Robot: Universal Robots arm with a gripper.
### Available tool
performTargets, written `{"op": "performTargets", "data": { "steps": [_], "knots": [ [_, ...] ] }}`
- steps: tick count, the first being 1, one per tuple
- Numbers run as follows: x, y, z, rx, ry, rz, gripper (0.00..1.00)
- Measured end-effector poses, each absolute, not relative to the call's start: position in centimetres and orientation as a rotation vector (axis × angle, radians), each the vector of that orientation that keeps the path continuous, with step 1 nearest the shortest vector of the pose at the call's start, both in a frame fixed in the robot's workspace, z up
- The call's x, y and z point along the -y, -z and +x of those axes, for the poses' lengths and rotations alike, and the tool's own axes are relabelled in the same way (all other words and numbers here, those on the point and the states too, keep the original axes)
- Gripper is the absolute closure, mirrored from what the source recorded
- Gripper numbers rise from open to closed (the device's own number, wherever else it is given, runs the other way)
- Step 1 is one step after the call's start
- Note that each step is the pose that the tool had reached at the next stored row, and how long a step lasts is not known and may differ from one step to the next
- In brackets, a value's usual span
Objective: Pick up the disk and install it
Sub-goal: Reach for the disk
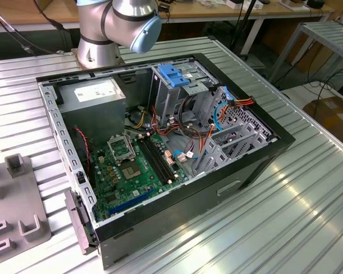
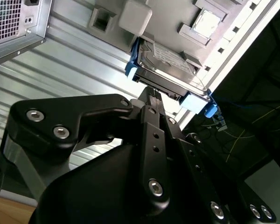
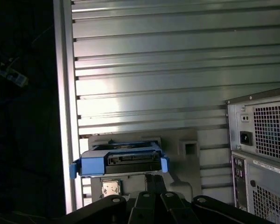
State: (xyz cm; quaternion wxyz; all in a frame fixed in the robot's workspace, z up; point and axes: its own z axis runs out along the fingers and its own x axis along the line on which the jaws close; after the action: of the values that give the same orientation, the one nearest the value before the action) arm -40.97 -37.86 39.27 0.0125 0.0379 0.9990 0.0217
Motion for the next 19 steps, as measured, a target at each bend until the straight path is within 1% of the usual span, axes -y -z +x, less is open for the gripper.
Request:
{"op": "performTargets", "data": {
  "steps": [19],
  "knots": [
    [36.9, -39.2, -46.9, -3.114, -0.068, 0.118, 0.89]
  ]
}}
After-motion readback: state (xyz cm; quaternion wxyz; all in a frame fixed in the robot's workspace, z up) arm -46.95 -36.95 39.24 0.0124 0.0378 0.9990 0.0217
